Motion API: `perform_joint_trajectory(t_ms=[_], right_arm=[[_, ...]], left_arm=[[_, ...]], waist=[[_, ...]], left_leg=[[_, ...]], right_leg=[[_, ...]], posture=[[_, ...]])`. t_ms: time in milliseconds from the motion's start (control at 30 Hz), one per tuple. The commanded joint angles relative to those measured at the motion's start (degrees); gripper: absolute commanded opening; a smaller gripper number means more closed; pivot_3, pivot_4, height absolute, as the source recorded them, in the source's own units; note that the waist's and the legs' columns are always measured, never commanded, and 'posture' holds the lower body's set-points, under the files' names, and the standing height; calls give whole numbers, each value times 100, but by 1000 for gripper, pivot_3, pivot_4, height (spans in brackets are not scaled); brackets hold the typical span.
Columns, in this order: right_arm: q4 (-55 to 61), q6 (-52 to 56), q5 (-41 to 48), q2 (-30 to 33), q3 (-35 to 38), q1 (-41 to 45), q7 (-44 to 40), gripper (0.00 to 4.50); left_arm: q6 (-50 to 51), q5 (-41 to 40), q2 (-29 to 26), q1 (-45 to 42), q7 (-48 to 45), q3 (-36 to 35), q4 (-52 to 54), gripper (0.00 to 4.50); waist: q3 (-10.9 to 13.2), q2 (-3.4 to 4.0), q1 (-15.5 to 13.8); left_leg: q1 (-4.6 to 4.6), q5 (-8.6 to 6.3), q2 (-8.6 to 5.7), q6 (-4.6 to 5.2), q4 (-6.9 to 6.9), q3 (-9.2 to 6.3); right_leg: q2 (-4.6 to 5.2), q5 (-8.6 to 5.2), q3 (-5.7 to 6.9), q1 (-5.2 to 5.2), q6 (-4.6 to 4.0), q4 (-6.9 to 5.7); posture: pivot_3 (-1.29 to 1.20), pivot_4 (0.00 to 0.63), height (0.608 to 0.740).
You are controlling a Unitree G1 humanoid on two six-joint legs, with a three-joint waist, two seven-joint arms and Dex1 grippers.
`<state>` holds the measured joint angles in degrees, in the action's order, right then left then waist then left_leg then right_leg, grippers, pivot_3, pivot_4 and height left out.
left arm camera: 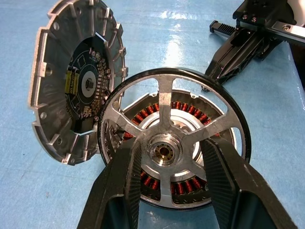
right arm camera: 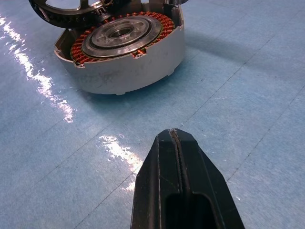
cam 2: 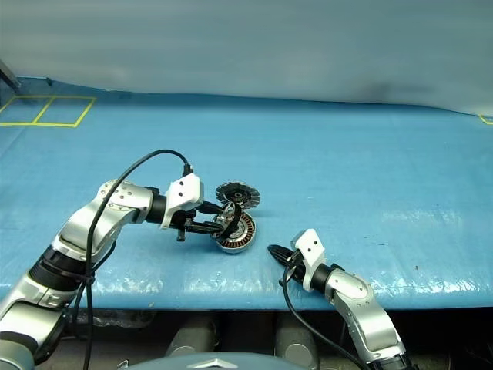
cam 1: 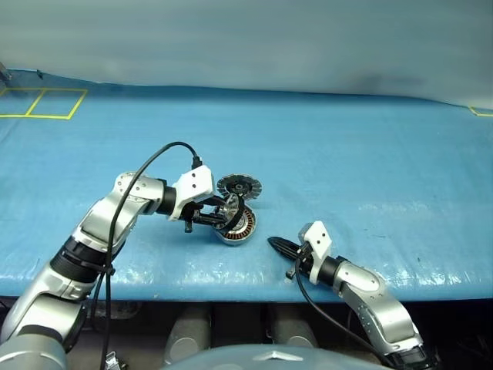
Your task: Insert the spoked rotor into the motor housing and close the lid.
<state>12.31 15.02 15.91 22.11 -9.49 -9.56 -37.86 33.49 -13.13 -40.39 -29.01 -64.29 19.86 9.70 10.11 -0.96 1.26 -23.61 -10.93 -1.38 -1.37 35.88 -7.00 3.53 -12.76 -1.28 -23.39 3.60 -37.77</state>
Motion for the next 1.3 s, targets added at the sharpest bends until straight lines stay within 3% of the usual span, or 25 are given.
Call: perform_joint_trajectory(t_ms=[33, 1300], right_arm=[[87, -49, -10, -27, 40, -7, 39, 0], [-12, -237, -74, -263, 42, -128, 184, 0]], left_arm=[[36, 112, -35, -201, -239, 203, -25, 1621], [-262, 1120, 208, -1274, -1256, 1134, -698, 1621]], waist=[[0, 0, 3], [-1, 0, 10]], left_leg=[[0, 0, 0, 0, 1, 0], [2, 1, -1, 1, 2, 0]], right_leg=[[0, 0, 0, 0, 0, 0], [-1, 0, 0, 4, 1, -1]], posture=[[0, 150, 740], [0, 150, 740]])
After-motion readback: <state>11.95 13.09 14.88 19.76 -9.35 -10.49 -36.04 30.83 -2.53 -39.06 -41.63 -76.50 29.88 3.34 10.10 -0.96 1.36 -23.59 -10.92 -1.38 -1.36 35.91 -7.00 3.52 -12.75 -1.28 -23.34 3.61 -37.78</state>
